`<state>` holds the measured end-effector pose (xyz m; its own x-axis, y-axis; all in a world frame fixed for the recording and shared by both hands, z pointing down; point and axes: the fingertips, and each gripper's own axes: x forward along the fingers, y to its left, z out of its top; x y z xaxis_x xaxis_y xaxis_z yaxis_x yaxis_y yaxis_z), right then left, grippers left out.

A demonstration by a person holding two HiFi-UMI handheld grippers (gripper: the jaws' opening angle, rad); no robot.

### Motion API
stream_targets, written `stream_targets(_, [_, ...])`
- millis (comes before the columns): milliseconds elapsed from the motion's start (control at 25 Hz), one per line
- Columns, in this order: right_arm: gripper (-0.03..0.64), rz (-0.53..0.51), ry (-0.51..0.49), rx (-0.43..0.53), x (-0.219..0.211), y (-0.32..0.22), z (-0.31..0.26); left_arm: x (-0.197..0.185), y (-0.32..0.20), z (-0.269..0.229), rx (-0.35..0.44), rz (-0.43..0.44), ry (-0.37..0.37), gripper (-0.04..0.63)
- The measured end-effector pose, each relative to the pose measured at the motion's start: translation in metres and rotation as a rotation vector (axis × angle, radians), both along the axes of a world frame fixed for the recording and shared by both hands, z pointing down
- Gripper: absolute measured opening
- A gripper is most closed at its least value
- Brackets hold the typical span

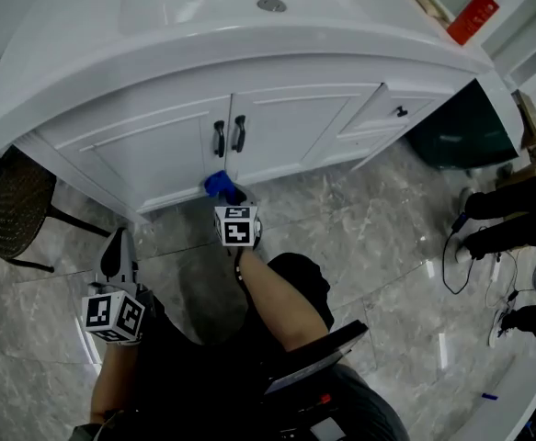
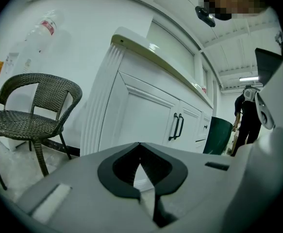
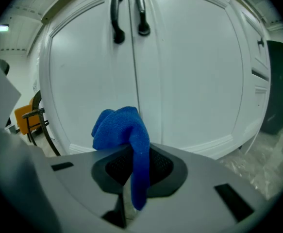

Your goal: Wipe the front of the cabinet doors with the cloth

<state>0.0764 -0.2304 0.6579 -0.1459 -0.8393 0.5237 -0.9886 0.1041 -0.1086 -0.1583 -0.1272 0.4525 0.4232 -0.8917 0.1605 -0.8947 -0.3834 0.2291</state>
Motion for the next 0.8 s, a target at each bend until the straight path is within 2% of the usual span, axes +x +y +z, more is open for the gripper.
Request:
stream_targets(160, [0.049, 0.123, -0.063, -0.060, 0.027, 0.007, 0.013, -0.008, 0.000, 0.006, -0.018, -0.017, 0.013, 0.003])
stream_targets(280, [0.049, 0.119, -0.130, -0.115, 0.010, 0.015, 0.019, -0.014, -0.001, 0.010, -0.023, -0.029, 0.022, 0.003])
stream_targets(400, [0.049, -0.002, -0.173, -0.158, -0.035, 0.025, 0.021, -0.014, -0.001, 0.015, -0.027, -0.026, 0.024, 0.003])
stream_targets(600, [0.049, -0.275, -0.154, -0.149, -0.118, 0.038, 0.010, -0.017, 0.003, 0.017, -0.023, -0.037, 0.026, 0.003])
stream_targets(800, [0.049, -0.455, -0.115, -0.159, -0.179, 0.041, 0.021, -0.037, 0.015, 0.014, -0.020, -0.088, -0.015, 0.003])
